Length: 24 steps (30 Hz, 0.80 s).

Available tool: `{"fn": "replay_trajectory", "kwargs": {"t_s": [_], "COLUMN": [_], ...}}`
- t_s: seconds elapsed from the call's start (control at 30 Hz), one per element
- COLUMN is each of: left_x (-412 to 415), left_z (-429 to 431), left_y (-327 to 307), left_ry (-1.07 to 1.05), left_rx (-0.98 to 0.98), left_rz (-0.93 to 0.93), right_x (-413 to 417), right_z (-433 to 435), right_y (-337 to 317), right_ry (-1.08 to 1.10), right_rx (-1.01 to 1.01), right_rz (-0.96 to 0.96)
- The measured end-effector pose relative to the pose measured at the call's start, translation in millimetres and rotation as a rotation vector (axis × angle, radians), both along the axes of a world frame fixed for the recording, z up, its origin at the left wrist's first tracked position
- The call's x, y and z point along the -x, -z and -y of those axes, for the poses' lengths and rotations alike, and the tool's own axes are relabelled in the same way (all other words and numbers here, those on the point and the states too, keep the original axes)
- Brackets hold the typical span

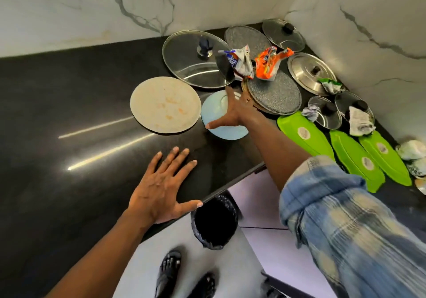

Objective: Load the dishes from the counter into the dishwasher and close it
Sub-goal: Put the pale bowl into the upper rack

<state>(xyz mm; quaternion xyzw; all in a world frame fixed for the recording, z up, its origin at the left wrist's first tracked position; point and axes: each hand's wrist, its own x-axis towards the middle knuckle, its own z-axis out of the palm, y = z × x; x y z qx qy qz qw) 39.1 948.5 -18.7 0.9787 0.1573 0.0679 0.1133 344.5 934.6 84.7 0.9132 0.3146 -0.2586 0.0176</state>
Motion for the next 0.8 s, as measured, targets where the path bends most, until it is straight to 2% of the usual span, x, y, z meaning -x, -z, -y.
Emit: {"fn": "replay_trajectory", "kwargs": {"t_s": [0.27,0.33,0.43,0.53,0.6,0.67,0.8], "left_x": [-0.6,-0.4,1.6,4.4,5.6,4.9,-6.6], "left_z": [-0.7,-0.8,-2.3,-1.6,1.3,10.7,65.4], "left_y": [-0.2,-2.3,-7.7,-14.4,-18.6,-19.1,-15.9], "left_ry": [0.000,0.004,0.011,0.020,0.066,0.155,0.361], "left_rx": [-0.022,-0.022,-0.006,0.029,0.029,-0.011,-0.068], "left_rz": [-0.006,-0.012,-0.039,-0.035,0.026,0.109,0.207], "right_x": [2.0,6.9,21.4,50.6,77.8,108.8,175.1], "right_z": [11.4,23.5,50.9,95.8,139.8,195.3,313.6], "right_y": [8.3,7.2,-4.2,-20.7,-25.0,-20.0,-4.4], "right_ry": [-0.007,0.027,0.124,0.249,0.321,0.420,0.655], "right_rx": [-0.114,-0.211,-0.472,-0.739,-0.844,-0.915,-0.928], "right_rz": [0.090,0.086,0.010,-0.032,-0.022,-0.005,-0.007]}}
